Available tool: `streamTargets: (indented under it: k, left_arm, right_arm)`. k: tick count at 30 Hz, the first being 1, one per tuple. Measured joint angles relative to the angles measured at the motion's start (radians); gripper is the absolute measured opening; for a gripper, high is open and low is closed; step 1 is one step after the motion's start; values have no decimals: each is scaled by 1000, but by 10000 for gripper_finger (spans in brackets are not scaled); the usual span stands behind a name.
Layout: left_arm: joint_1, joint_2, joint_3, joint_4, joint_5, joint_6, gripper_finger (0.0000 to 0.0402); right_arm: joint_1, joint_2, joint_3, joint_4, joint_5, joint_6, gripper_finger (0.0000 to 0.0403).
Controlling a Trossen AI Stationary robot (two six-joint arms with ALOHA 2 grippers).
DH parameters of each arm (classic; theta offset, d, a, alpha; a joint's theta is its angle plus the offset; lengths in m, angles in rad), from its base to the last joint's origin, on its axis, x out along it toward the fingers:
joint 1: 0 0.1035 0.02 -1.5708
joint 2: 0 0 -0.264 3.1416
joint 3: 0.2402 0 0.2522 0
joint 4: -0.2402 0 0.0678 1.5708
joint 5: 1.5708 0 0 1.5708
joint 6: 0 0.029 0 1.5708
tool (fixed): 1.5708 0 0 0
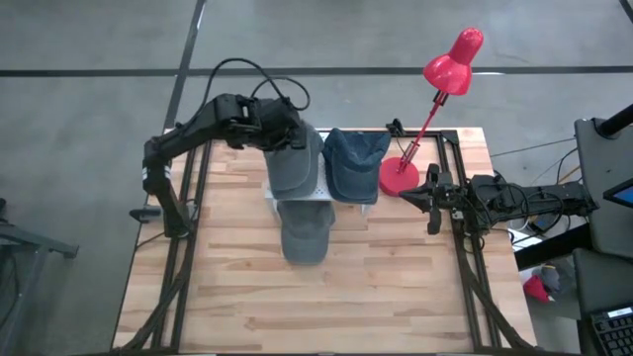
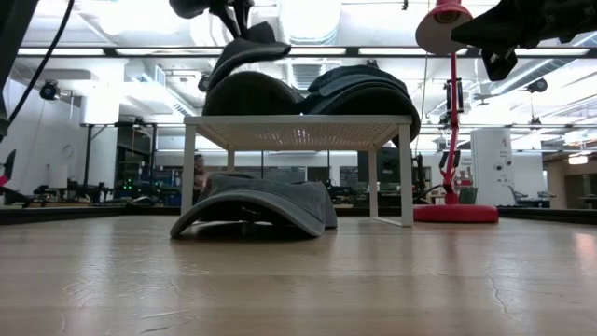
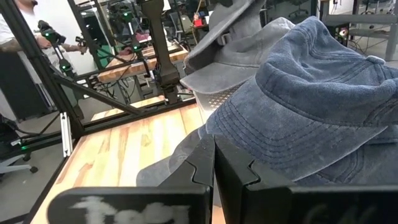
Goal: Pick & Place hat
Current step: Stack the bottom gray cap on top of the gray cap on the shelf
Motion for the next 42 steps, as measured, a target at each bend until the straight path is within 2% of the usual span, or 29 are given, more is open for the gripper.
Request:
streamTargets:
  k: [18,42]
  left_arm:
    - [6,62,8,69,9,29,7]
    - [5,62,12,96,35,72,109]
  right_arm:
    - [0,0,0,0,0,-2,8]
    - [0,0,0,1,0,1,8]
